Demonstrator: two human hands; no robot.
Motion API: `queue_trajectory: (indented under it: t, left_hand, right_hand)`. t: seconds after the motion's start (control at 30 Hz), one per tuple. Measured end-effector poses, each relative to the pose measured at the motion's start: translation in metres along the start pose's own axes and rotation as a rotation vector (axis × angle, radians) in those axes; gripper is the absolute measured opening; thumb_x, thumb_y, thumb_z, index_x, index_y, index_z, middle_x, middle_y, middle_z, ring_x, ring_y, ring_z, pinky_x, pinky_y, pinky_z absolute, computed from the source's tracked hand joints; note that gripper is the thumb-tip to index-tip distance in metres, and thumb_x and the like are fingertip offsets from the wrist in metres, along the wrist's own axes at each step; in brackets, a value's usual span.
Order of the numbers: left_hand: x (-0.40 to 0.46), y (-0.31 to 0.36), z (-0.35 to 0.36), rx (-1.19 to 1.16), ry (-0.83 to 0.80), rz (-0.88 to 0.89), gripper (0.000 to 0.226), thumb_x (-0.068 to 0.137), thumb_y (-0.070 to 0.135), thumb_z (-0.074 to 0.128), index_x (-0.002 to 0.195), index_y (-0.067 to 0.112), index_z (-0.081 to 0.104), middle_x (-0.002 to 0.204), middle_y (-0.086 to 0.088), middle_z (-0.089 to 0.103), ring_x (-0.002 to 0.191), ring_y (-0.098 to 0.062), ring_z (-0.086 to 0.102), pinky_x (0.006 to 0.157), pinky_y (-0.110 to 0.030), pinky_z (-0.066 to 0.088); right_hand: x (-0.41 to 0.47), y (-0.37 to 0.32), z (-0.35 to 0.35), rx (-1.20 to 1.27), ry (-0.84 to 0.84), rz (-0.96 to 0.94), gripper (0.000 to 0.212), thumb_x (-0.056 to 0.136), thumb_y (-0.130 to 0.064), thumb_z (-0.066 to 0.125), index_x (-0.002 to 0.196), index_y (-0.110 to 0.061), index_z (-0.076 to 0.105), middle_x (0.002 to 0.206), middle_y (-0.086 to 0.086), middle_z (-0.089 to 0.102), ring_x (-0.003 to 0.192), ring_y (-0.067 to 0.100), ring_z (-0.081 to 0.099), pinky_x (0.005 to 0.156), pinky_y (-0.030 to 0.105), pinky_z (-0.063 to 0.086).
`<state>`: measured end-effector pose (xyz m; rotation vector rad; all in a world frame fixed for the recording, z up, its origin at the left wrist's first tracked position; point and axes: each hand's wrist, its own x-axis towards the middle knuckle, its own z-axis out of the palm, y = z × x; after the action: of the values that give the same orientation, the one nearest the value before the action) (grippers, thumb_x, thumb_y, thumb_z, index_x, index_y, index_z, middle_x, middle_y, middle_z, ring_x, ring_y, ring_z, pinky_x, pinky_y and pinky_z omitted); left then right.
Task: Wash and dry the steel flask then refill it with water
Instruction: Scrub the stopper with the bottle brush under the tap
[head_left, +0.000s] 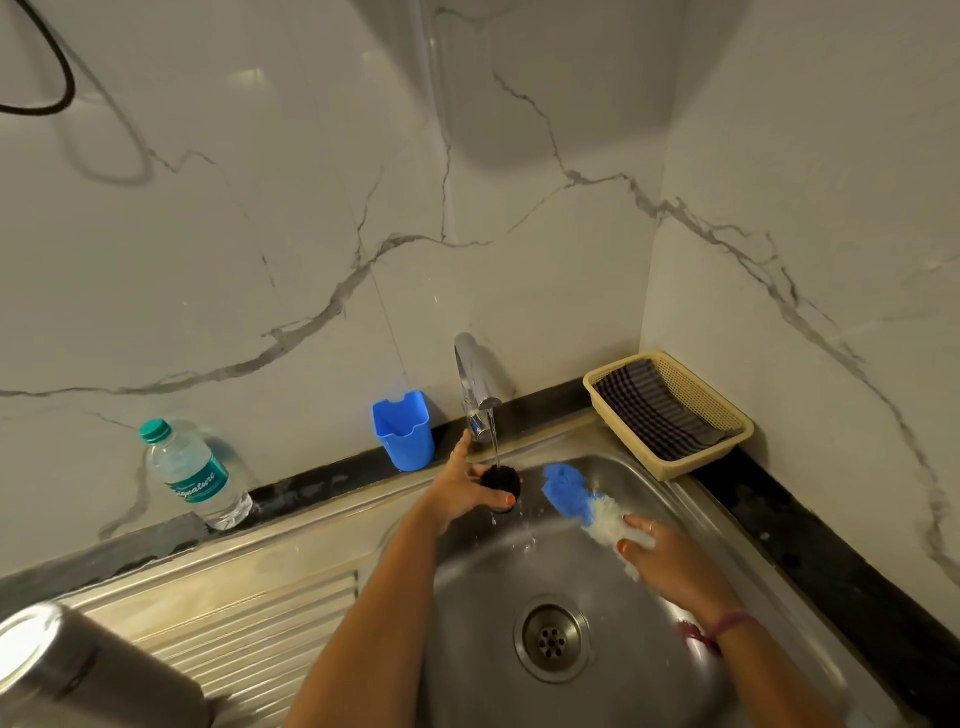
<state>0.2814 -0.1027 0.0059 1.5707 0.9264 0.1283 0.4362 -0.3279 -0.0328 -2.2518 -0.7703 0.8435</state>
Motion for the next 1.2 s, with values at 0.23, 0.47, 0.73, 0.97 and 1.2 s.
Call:
queue_trajectory:
  t: [0.23, 0.47, 0.73, 0.97, 1.2]
  left_hand:
    - [0.013, 0.017, -0.006, 0.128, -0.015, -0.021, 0.135, 0.067, 0.002, 0.088, 0.158, 0.026, -0.008, 0.141, -0.017, 0.051, 0.133, -0.033, 0.048, 0.115, -0.051, 0.035]
    - [0.021, 0.010, -0.005, 0.146, -0.034, -0.051, 0.140, 0.067, 0.003, 0.088, 0.156, 0.030, -0.017, 0.119, -0.007, 0.067, 0.124, -0.026, 0.056, 0.118, -0.051, 0.029]
    - [0.023, 0.019, 0.007, 0.098, -0.001, -0.065, 0.137, 0.069, 0.000, 0.087, 0.157, 0.025, -0.015, 0.142, -0.018, 0.052, 0.135, -0.032, 0.046, 0.117, -0.048, 0.031]
    - [0.026, 0.020, 0.011, 0.142, 0.011, -0.061, 0.137, 0.070, 0.001, 0.086, 0.156, 0.025, -0.018, 0.133, -0.015, 0.060, 0.130, -0.032, 0.052, 0.117, -0.049, 0.030]
    - [0.027, 0.020, 0.016, 0.138, 0.039, -0.050, 0.137, 0.070, 0.001, 0.086, 0.155, 0.025, -0.019, 0.131, -0.014, 0.061, 0.129, -0.032, 0.053, 0.117, -0.051, 0.031]
  right_hand:
    - [0.008, 0.005, 0.001, 0.022, 0.043, 0.005, 0.013, 0.090, -0.036, 0.055, 0.103, -0.039, 0.053, 0.087, -0.006, 0.062, 0.087, 0.019, 0.066, 0.075, 0.030, 0.052]
    - [0.014, 0.016, 0.000, 0.021, 0.030, -0.022, 0.014, 0.090, -0.039, 0.057, 0.103, -0.043, 0.051, 0.092, -0.006, 0.064, 0.092, 0.019, 0.065, 0.078, 0.032, 0.051]
    - [-0.004, 0.002, -0.011, -0.002, 0.025, -0.045, 0.044, 0.097, -0.033, 0.051, 0.138, -0.021, 0.046, 0.101, -0.003, 0.057, 0.092, 0.013, 0.059, 0.076, 0.025, 0.046]
    - [-0.011, -0.003, -0.012, 0.033, 0.007, -0.051, 0.044, 0.096, -0.038, 0.051, 0.136, -0.023, 0.048, 0.110, 0.000, 0.062, 0.097, 0.015, 0.061, 0.085, 0.032, 0.050]
    - [-0.016, -0.007, -0.013, 0.068, 0.012, -0.073, 0.044, 0.095, -0.041, 0.051, 0.135, -0.022, 0.049, 0.114, 0.001, 0.062, 0.099, 0.014, 0.059, 0.083, 0.030, 0.048]
